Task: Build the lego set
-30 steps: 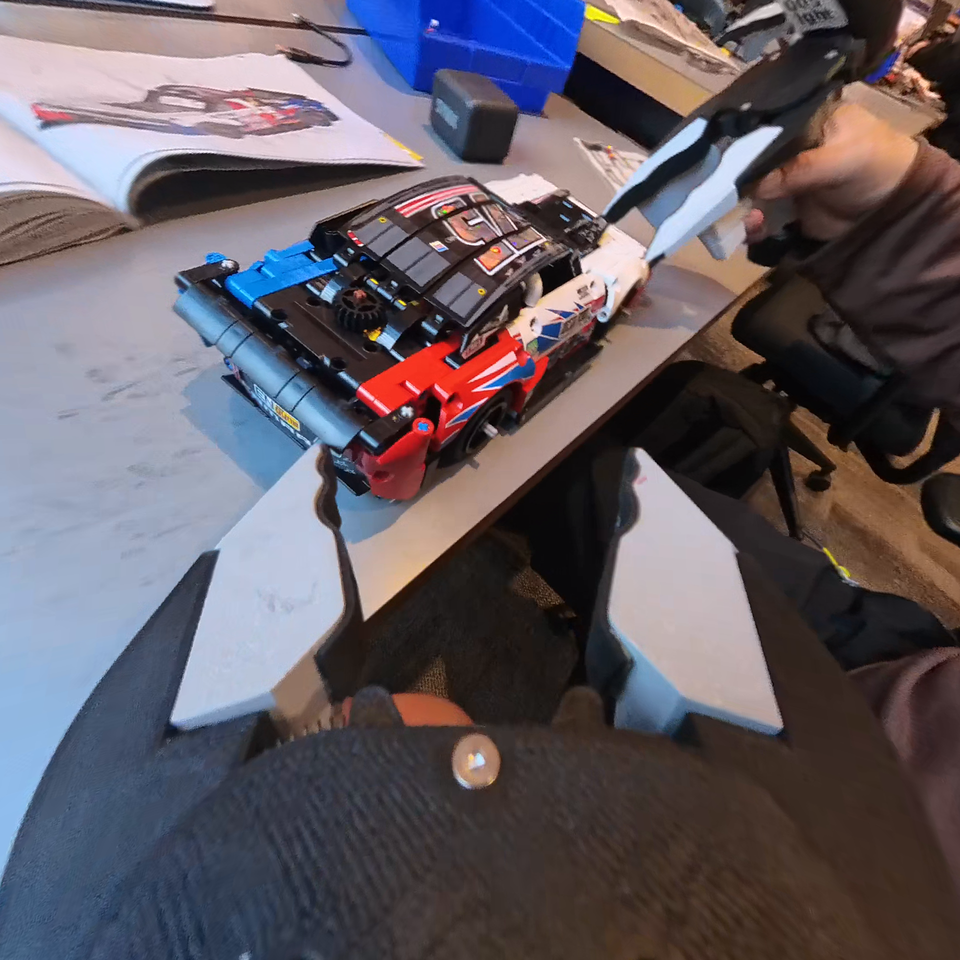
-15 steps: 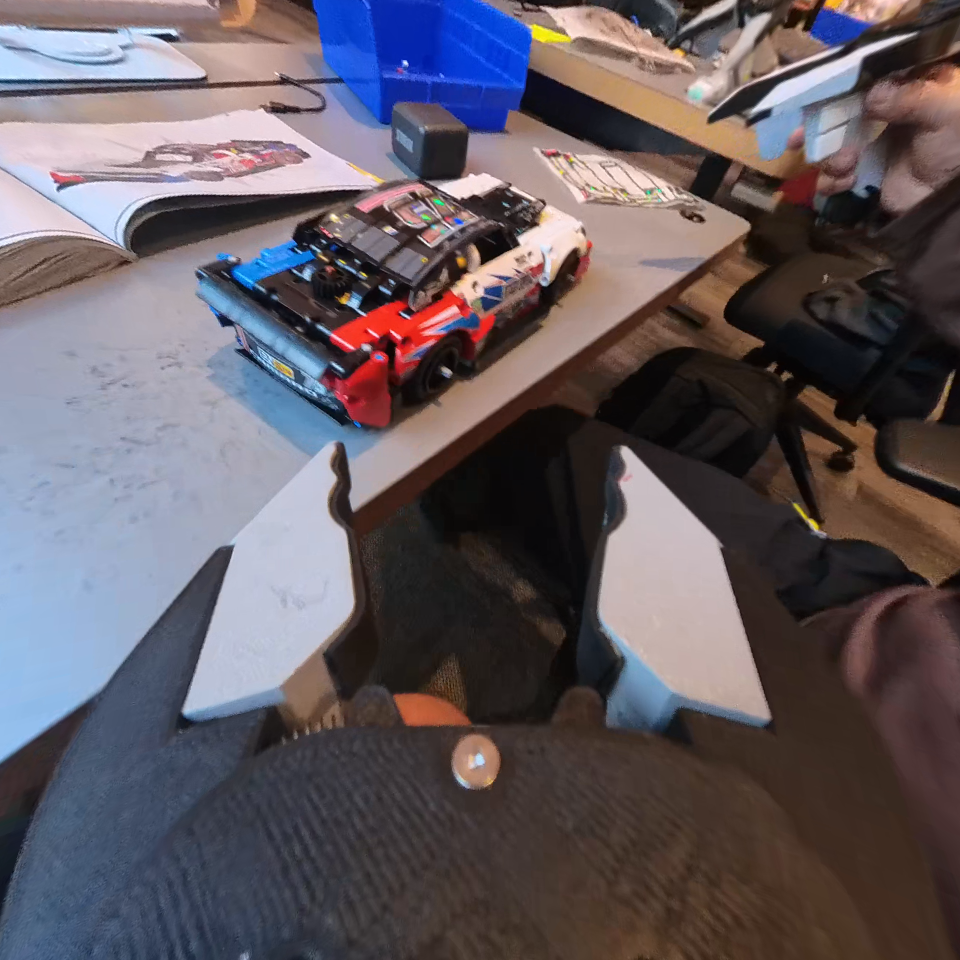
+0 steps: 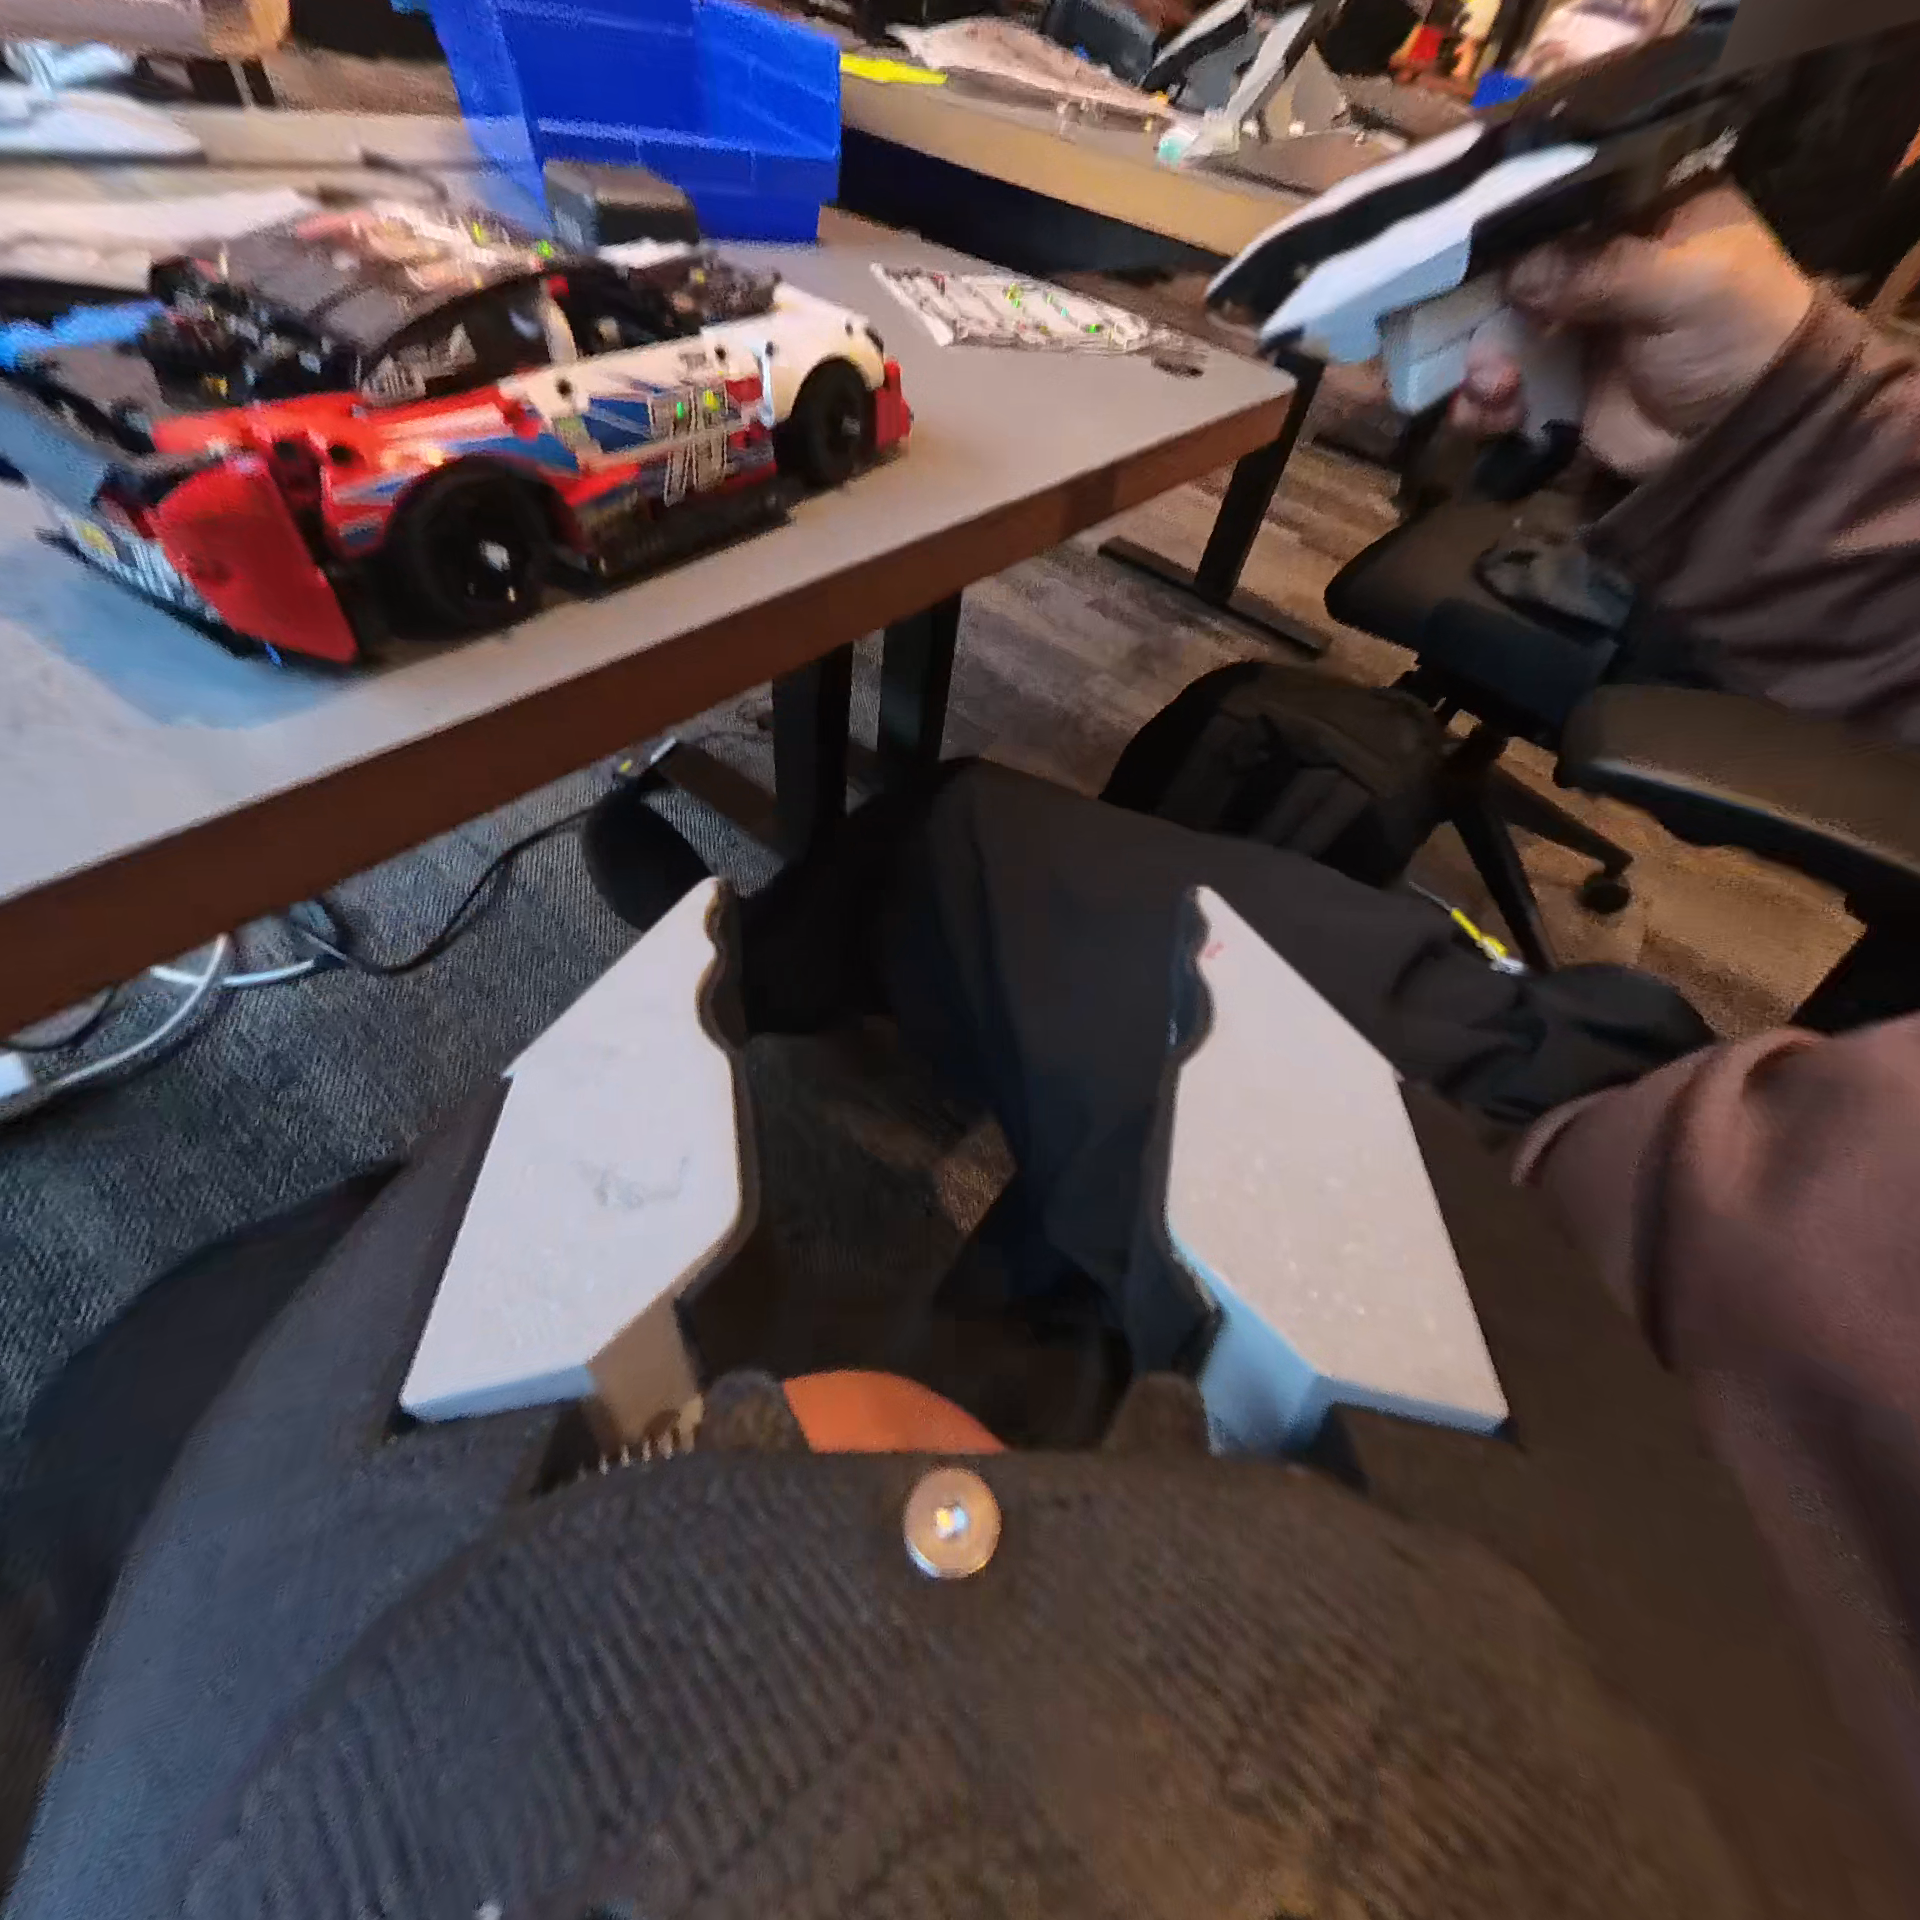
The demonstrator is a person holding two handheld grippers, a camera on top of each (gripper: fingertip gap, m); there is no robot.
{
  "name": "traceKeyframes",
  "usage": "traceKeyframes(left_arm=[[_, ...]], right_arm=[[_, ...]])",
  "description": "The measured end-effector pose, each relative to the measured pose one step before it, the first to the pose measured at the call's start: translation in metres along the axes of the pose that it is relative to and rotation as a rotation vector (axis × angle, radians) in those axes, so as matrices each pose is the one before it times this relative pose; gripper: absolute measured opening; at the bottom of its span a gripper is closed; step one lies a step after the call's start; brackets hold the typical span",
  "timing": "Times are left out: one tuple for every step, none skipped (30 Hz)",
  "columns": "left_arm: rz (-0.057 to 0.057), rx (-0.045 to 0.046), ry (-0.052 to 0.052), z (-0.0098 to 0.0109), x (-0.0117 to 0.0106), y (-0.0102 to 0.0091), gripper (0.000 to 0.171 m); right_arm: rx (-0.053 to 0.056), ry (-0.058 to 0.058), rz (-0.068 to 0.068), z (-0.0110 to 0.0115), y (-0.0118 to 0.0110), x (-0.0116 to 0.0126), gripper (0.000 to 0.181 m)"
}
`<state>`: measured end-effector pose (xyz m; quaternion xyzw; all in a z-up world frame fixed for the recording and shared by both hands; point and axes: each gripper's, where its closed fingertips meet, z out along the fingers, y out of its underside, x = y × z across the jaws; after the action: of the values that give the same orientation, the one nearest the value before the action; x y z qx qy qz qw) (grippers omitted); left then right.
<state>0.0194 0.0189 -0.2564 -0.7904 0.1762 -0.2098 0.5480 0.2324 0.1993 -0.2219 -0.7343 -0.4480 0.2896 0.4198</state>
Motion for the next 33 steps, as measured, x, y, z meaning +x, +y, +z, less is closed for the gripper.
traceKeyframes(left_arm=[[0.0061, -0.0171, -0.0115, -0.00243, -0.00113, 0.00737, 0.081], [0.0127, -0.01829, -0.0228, -0.00231, -0.00395, 0.00619, 0.08], [0.0113, -0.0105, -0.0231, -0.00239, -0.00495, 0.00279, 0.08], [0.0069, 0.00144, -0.0197, -0.00283, -0.00509, -0.0012, 0.081], [0.0002, 0.01271, -0.0145, -0.00322, -0.00529, -0.00498, 0.082], [-0.0074, 0.01368, -0.0118, -0.00307, -0.00624, -0.00723, 0.084], [-0.0189, 0.00691, -0.0046, -0.00222, -0.00727, -0.0081, 0.086], [-0.0282, -0.00027, 0.0118, -0.00075, -0.00735, -0.00924, 0.091], [-0.0314, -0.00468, 0.0232, 0.00056, -0.008, -0.0105, 0.094], [-0.032, -0.00967, 0.0125, 0.00227, -0.0116, -0.01116, 0.097], [-0.0305, -0.02154, -0.0028, 0.00441, -0.01543, -0.01043, 0.1], [-0.0242, -0.02723, -0.0129, 0.00645, -0.01759, -0.01052, 0.104], [-0.0143, -0.01866, -0.0269, 0.00822, -0.01952, -0.01127, 0.104], [-0.0085, -0.01352, -0.0204, 0.00993, -0.01789, -0.0106, 0.104], [-0.0176, -0.02171, 0.0015, 0.01149, -0.01383, -0.00855, 0.103], [-0.0316, -0.03494, 0.0116, 0.01216, -0.01098, -0.00583, 0.103], [-0.0391, -0.04452, 0.0205, 0.01253, -0.00808, -0.00318, 0.104], [-0.0363, -0.04202, 0.0318, 0.0118, -0.00556, -0.00235, 0.103], [-0.0372, -0.03123, 0.0281, 0.01049, -0.00543, -0.00256, 0.101], [-0.0378, -0.02635, 0.0273, 0.00928, -0.00488, -0.00198, 0.1], [-0.0365, -0.02649, 0.0302, 0.00794, -0.00387, -0.00096, 0.099], [-0.028, -0.02721, 0.0344, 0.00659, -0.00207, -0.00011, 0.099], [-0.0157, -0.02536, 0.0422, 0.00518, 0.00074, 0.00027, 0.096], [-0.0049, -0.02268, 0.0466, 0.00469, 0.00292, 0.00069, 0.09], [0.0032, -0.02506, 0.0338, 0.00464, 0.00213, 0.0013, 0.083], [0.0114, -0.0216, 0.0038, 0.00413, -0.00103, 0.00079, 0.083], [0.0273, -0.01608, -0.0279, 0.00117, -0.00412, -0.0001, 0.077], [0.0344, -0.01448, -0.0178, -0.00019, -0.00213, -0.00038, 0.073], [0.0165, -0.01589, -0.0053, 0.00029, 0.00021, 0.00045, 0.075], [0.0154, -0.01464, -0.0074, -0.0001, -0.00003, 0.00048, 0.077], [0.0123, -0.01324, -0.0067, -0.00066, -0.00037, -0.00002, 0.078], [0.0103, -0.01946, -0.006, -0.00086, -0.00108, 0.00059, 0.079], [0.0076, -0.00919, -0.0088, -0.00138, -0.00214, -0.00128, 0.081]], right_arm=[[0.0119, 0.0192, 0.0029, -0.00487, 0.00042, 0.00642, 0.051], [0.0161, 0.008, 0.0098, -0.00471, -0.00054, 0.0055, 0.049], [0.0157, -0.0041, 0.013, -0.00357, -0.00122, 0.00353, 0.047], [0.0085, -0.0154, 0.0096, -0.00164, -0.00095, 0.00136, 0.047], [-0.0008, -0.0177, 0.0026, 0.00074, -0.00009, 0.00031, 0.049], [-0.0065, -0.0121, -0.0039, 0.00306, 0.00044, 0.00083, 0.051], [-0.0015, -0.0165, -0.0038, 0.005, -0.00051, 0.00033, 0.053], [0.0057, -0.0285, 0.0093, 0.00635, -0.00193, -0.00066, 0.054], [0.0031, -0.0406, 0.0284, 0.00768, -0.0027, -0.0009, 0.055], [-0.0014, -0.0421, 0.0371, 0.00844, -0.0035, 0.00046, 0.056], [-0.0029, -0.0338, 0.0315, 0.00901, -0.00488, 0.00283, 0.058], [-0.0082, -0.0243, 0.0222, 0.00934, -0.00544, 0.00531, 0.06], [-0.015, -0.0114, 0.0174, 0.00949, -0.00546, 0.00763, 0.065], [-0.0225, -0.0069, 0.0159, 0.00991, -0.00469, 0.00817, 0.071], [-0.0268, -0.0086, 0.0153, 0.00974, -0.00416, 0.00768, 0.076], [-0.0267, -0.0092, 0.0129, 0.00933, -0.0038, 0.00705, 0.08], [-0.027, -0.0126, 0.0114, 0.00879, -0.00273, 0.00619, 0.083], [-0.0248, -0.0201, 0.0166, 0.00828, -0.00236, 0.00462, 0.086], [-0.0132, -0.0237, 0.0228, 0.0073, -0.00335, 0.0034, 0.087], [-0.0085, -0.0261, 0.026, 0.00672, -0.00352, 0.00224, 0.087], [-0.0188, -0.0213, 0.0265, 0.00635, -0.00143, 0.00184, 0.089], [-0.0254, -0.0149, 0.0194, 0.00608, 0.00019, 0.00134, 0.089], [-0.0242, -0.0125, 0.0056, 0.00599, 0.00121, 0.0003, 0.088], [-0.0253, -0.0049, -0.0017, 0.00627, 0.0024, 0.00104, 0.087], [-0.0227, -0.0016, -0.0017, 0.00648, 0.00283, 0.00135, 0.084], [0.0199, -0.007, -0.0105, 0.00396, -0.00362, -0.00083, 0.08], [0.0145, 0.008, -0.0081, 0.00176, -0.00326, 0.00051, 0.081], [-0.0061, 0.022, -0.0186, 0.00077, -0.00063, 0.00241, 0.078], [-0.0003, 0.0166, -0.0159, 0.00109, -0.00125, 0.00078, 0.077], [0.002, 0.0142, -0.0076, 0.0022, -0.00172, -0.00026, 0.081], [-0.0054, 0.0203, -0.0104, 0.00244, -0.00121, 0.00052, 0.082], [-0.0071, 0.016, -0.0156, 0.0023, -0.00174, 0.00021, 0.083], [-0.0021, 0.0108, -0.0053, 0.00284, -0.00303, 0.00062, 0.085]])
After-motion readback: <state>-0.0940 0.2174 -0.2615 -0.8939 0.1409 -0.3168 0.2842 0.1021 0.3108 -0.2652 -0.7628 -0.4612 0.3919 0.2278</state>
